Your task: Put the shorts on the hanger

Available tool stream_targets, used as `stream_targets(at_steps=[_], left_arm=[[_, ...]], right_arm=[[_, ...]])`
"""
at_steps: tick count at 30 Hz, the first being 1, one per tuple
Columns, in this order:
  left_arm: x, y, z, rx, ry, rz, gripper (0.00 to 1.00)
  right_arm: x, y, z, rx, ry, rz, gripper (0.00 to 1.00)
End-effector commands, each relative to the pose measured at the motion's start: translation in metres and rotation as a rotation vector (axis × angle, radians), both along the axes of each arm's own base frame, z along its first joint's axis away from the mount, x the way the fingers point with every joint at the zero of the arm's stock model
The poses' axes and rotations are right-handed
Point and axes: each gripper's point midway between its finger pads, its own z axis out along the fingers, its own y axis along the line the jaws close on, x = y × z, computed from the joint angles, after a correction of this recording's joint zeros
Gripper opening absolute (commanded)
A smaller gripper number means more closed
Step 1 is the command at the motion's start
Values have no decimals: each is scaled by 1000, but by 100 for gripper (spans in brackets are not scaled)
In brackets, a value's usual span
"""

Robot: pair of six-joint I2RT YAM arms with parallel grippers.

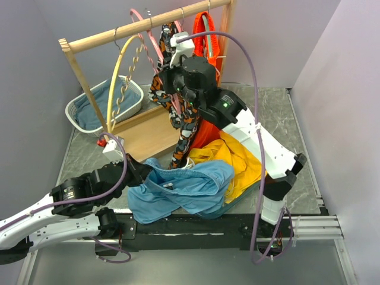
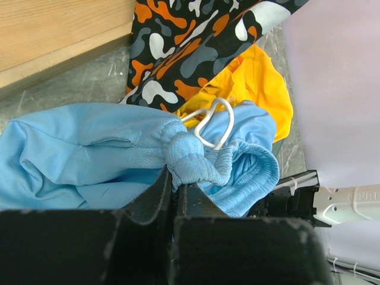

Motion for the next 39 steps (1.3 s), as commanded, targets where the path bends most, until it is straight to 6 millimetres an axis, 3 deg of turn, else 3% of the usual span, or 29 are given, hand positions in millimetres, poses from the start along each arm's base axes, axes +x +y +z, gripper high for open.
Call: stream_targets(at_steps=[1, 17, 20, 22, 23, 25, 26, 27, 29, 30, 31, 32, 33, 34, 35, 36, 38, 39], left_arm=[[7, -1, 19, -53, -42, 31, 1], [20, 6, 13, -62, -30, 146, 1], [24, 9, 12, -74, -38, 181, 1], [27, 7, 11, -84, -45, 193, 1], [28, 5, 9, -75, -45, 195, 1], [31, 6, 4, -57, -40, 217, 1], [31, 7, 2, -48, -37, 226, 1], [32, 8, 0, -41, -36, 234, 1], [34, 13, -5, -21, -32, 266, 1], [35, 16, -7, -15, -31, 280, 1], [35, 19, -12, -2, -23, 297, 1], [37, 23, -13, 6, -28, 322, 1], [38, 24, -14, 9, -26, 332, 1], [39, 24, -17, 16, -22, 343, 1], [40, 25, -17, 22, -25, 355, 1], [41, 25, -15, 20, -28, 362, 1], [45, 29, -18, 63, -26, 393, 1], [46, 28, -15, 66, -28, 400, 1]], right_arm=[[-24, -25, 75, 140, -145, 3, 0], [-70, -53, 82, 204, -108, 65, 0], [-83, -60, 78, 212, -74, 86, 0], [-90, -62, 65, 199, -32, 102, 0], [-98, -72, 70, 217, -33, 107, 0], [-109, -76, 54, 206, 15, 133, 0], [-122, -89, 61, 227, 10, 147, 0], [-130, -91, 44, 205, 56, 167, 0], [-156, -116, 47, 232, 67, 201, 0], [-164, -120, 26, 209, 123, 210, 0], [-187, -137, 32, 240, 115, 262, 0], [-197, -145, 27, 241, 132, 277, 0], [-205, -151, 4, 222, 197, 282, 0], [-227, -167, 7, 254, 195, 329, 0], [-238, -169, -2, 254, 220, 367, 0], [-248, -171, -23, 232, 282, 392, 0], [-273, -184, -35, 229, 322, 454, 0], [-278, -184, -54, 210, 379, 461, 0]])
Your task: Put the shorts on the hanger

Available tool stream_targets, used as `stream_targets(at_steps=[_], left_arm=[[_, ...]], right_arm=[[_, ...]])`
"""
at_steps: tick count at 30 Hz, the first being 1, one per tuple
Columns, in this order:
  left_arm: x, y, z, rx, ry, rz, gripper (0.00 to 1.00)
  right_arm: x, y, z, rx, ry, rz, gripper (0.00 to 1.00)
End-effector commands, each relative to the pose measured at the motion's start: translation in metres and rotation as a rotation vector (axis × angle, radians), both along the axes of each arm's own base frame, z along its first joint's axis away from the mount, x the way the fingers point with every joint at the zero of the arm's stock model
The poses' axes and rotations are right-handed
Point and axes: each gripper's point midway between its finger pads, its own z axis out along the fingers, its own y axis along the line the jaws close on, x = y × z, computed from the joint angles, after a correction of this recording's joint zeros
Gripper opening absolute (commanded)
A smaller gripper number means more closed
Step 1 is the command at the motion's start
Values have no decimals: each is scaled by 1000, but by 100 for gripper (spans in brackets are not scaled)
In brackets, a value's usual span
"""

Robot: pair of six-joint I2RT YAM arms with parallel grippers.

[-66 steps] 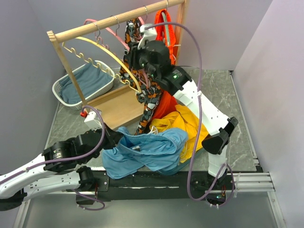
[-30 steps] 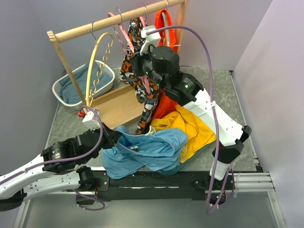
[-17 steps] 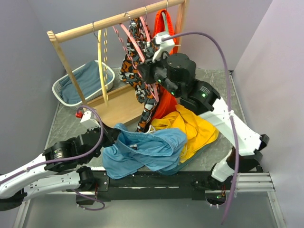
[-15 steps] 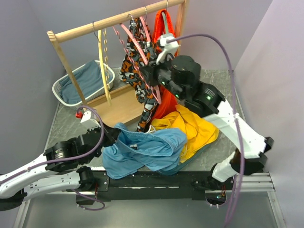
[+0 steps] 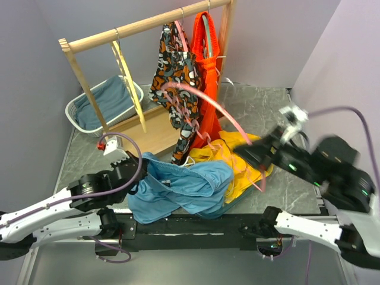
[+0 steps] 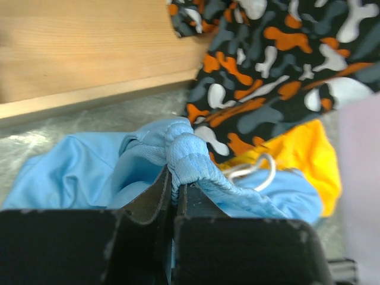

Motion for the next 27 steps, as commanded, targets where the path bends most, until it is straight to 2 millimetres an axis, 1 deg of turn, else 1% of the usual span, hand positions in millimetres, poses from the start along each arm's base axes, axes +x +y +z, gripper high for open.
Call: stream_targets(at_steps=[1, 3, 5, 6, 7, 9, 10, 11, 12, 13, 14, 15, 16, 18, 19, 22, 23, 24, 26, 27], left_arm=[[13, 8, 8, 45, -22, 96, 1], [18, 4, 12, 51, -21, 93, 1], [25, 5, 10, 92, -11, 94, 1], [26, 3, 12, 88, -6, 85, 1], [30, 6, 12, 106, -6, 90, 1], [32, 4, 12, 99, 2, 71, 1], [36, 8, 12, 113, 2, 73, 1], [36, 7, 12, 113, 3, 63, 1], [36, 6, 13, 112, -1, 53, 1], [37, 3, 16, 108, -6, 35, 1], [36, 2, 16, 110, -6, 27, 1], [36, 2, 17, 110, -8, 23, 1], [36, 1, 16, 123, -3, 15, 1], [36, -1, 18, 127, -4, 2, 1], [36, -2, 15, 142, 4, -5, 1], [36, -1, 9, 173, 29, -6, 1], [36, -2, 7, 176, 36, -12, 1], [36, -2, 4, 180, 42, -12, 1], [38, -1, 2, 182, 46, -10, 1], [39, -3, 3, 177, 46, -17, 1]], right_arm=[[-58, -9, -38, 0, 147, 213, 0], [-66, -10, -60, -37, 204, 235, 0], [-75, -14, -69, -46, 222, 267, 0], [-75, -15, -78, -64, 236, 260, 0], [-75, -17, -81, -69, 238, 256, 0], [-77, -17, -92, -96, 254, 266, 0], [-76, -16, -96, -107, 259, 264, 0], [-76, -15, -98, -109, 259, 268, 0], [-74, -12, -106, -122, 269, 265, 0], [-72, -10, -109, -127, 272, 264, 0], [-70, -6, -108, -118, 262, 271, 0], [-72, -2, -116, -128, 274, 293, 0], [-70, 1, -118, -135, 278, 291, 0], [-68, 3, -118, -133, 268, 293, 0], [-64, 3, -117, -134, 260, 276, 0], [-60, -15, -96, -123, 206, 205, 0], [-64, -22, -81, -101, 184, 203, 0], [-66, -26, -75, -93, 174, 203, 0], [-74, -29, -68, -85, 175, 230, 0], [-78, -29, -69, -83, 182, 246, 0]])
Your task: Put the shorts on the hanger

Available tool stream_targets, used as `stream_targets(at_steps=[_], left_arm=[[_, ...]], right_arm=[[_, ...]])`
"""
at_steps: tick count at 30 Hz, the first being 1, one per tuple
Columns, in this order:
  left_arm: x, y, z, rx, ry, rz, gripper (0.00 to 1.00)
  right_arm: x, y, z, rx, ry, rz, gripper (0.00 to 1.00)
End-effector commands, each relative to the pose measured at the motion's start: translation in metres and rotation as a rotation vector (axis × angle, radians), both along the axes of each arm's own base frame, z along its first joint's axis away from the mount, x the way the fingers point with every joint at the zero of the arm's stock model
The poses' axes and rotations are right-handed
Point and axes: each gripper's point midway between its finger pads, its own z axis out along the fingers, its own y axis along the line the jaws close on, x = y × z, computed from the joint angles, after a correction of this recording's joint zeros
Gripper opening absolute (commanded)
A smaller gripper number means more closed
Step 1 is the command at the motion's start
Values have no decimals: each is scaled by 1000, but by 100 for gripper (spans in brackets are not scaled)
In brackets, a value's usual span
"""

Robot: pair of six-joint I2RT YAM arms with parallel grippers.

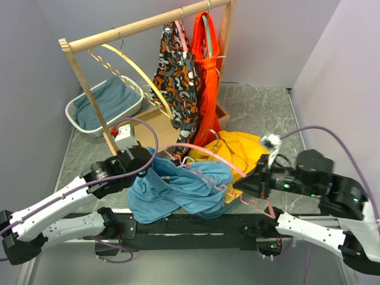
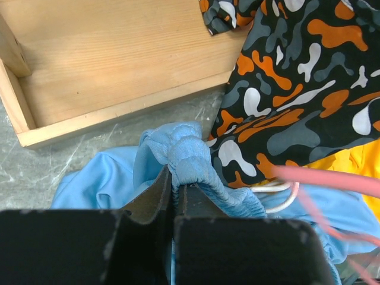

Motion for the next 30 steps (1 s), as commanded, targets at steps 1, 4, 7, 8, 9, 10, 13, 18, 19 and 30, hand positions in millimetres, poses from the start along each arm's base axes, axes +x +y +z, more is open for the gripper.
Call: stream_targets(at_steps=[1, 4, 7, 8, 9, 10, 13, 18, 19, 30], left_arm=[[8, -6, 17, -34, -25, -19, 1], [11, -5, 20, -31, -25, -20, 1], [14, -8, 25, -36, -28, -36, 1], [14, -8, 26, -31, -27, -42, 1], [15, -8, 30, -29, -31, -45, 1], [15, -9, 30, -27, -27, -51, 1], [14, -12, 32, -21, -26, -79, 1], [7, -26, 32, -20, -15, -188, 1], [6, -27, 32, -18, -12, -201, 1], [-13, -49, 37, -33, 0, -403, 1]], right_arm=[[-12, -7, 40, 106, -83, 42, 0], [-14, -2, 29, 88, -58, 67, 0], [-15, 3, 21, 80, -44, 93, 0], [-14, 5, 18, 75, -41, 97, 0], [-15, 7, 16, 73, -37, 105, 0], [-14, 9, 14, 68, -34, 108, 0], [-10, 17, 9, 72, -30, 114, 0], [7, 33, -3, 68, -47, 87, 0], [7, 37, -5, 76, -47, 102, 0], [31, 80, -35, 135, -129, 65, 0]])
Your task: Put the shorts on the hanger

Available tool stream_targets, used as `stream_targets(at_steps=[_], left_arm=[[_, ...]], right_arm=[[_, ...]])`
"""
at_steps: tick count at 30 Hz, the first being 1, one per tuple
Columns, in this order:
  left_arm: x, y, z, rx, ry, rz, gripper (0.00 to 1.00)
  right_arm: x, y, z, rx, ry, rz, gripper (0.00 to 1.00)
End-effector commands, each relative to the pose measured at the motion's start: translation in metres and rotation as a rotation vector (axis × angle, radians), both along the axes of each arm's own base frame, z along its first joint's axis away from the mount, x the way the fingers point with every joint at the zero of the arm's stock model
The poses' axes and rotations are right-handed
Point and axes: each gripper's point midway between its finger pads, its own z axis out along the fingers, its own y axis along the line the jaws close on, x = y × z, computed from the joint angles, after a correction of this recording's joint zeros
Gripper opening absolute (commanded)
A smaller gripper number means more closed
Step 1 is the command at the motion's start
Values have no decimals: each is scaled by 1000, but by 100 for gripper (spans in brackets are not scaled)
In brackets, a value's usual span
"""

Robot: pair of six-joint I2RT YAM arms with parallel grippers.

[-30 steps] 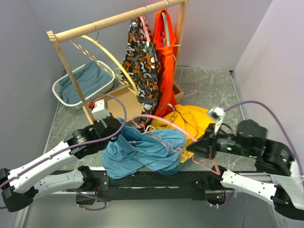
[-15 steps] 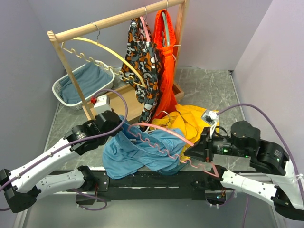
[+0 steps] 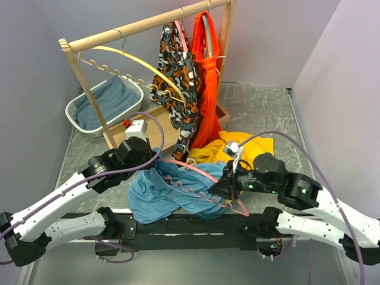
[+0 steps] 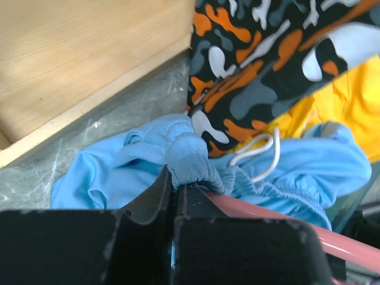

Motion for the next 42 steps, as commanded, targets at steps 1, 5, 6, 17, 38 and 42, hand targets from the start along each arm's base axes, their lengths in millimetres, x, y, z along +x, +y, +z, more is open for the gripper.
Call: stream_targets(at_steps=[1, 5, 6, 17, 38, 42], left_arm=[[-7, -24, 31, -102, -52, -142, 1], [-13, -29, 25, -96, -34, -189, 9], [-14, -28, 28, -108, -45, -193, 20], [-52, -49, 78, -291, -299, -512, 55], [-8, -77, 68, -136, -398, -297, 58], [-2, -70, 67, -156, -424, -233, 48]], right_arm=[[23, 29, 26, 163, -140, -51, 0], [37, 41, 8, 175, -192, -119, 0], [38, 43, 6, 182, -195, -119, 0], [45, 54, -7, 188, -207, -132, 0], [45, 63, -15, 175, -201, -109, 0], [46, 64, -16, 167, -209, -109, 0]])
